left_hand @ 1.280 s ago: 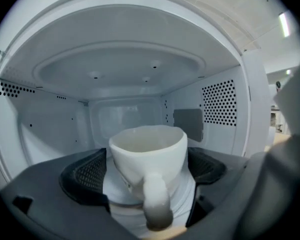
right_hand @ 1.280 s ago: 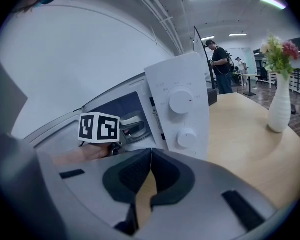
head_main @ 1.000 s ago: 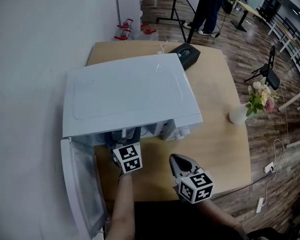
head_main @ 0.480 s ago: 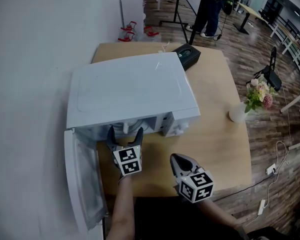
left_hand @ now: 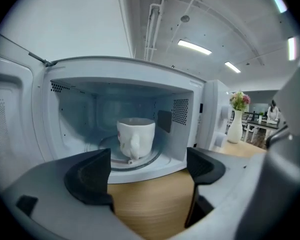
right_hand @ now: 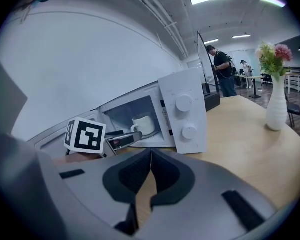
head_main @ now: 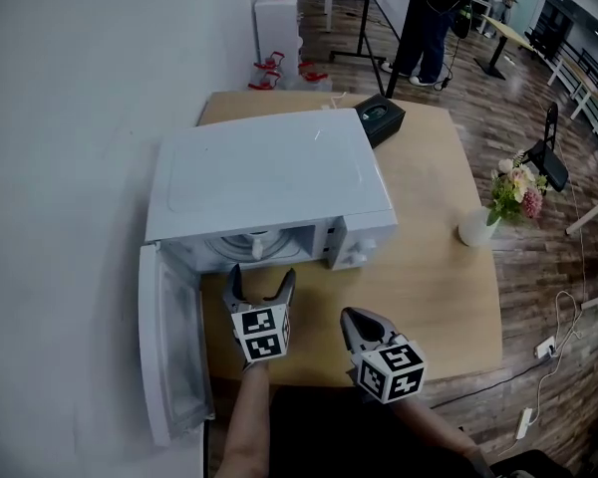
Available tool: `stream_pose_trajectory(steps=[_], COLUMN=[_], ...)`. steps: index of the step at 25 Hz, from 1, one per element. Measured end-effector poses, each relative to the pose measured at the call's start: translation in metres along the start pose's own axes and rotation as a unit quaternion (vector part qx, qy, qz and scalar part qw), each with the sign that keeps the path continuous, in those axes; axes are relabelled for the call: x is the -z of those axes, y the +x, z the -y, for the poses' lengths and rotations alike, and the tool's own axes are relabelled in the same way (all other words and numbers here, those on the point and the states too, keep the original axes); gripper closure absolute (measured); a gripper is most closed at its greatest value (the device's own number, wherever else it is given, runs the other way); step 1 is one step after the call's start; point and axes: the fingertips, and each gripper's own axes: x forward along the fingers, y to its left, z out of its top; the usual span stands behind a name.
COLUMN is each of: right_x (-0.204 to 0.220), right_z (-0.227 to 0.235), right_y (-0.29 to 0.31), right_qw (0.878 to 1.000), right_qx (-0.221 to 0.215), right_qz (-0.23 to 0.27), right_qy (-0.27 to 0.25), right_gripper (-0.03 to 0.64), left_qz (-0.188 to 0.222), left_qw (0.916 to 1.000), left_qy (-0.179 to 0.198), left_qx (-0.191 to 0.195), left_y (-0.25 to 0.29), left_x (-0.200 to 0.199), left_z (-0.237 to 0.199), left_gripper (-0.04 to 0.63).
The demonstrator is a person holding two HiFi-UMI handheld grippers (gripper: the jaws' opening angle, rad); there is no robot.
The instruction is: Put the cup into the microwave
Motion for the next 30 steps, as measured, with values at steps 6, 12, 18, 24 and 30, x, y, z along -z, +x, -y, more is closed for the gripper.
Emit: stream_pose_trajectory(steps=[6,12,18,24,30], right_x=[0.002,0.004,0.003,0.002,-0.011], right_z=[0.000,0.005,0.012,0.017,0.023], right_y=[-0.007,-0.011,-0.014,-0.013,-0.016], right_qw=[1.000,1.000,1.000,1.000,0.999], right_qx=[-0.005,-0.006,-0.010,-0.017,-0.024], right_qz=[0.004,0.001,-0.001,-0.004,0.017], right_qy=[0.001,-0.007,-0.015,-0.022,-0.017], right_gripper=[0.623,0.623,0.623,0.623,0.623], left_qz=[0.020,0.024,0.009,0.010,0.013], left_qw=[0.9997,0.9994,0.9967,0.9951,0.9949], left_qy=[-0.010,-0.027,-0.059,-0.065,-0.072], left_qx=[-0.013,0.003,0.056,0.074,0.070], left_y=[-0.028,-0.052,-0.078,-0.102,-0.124], left_x=[-0.008,-0.007,0.000,-0.001,-0.006], left_z=[0.009,0.024,0.050,0.062,0.063], left_gripper=[0.222,0.314,0.377,0.477,0.557])
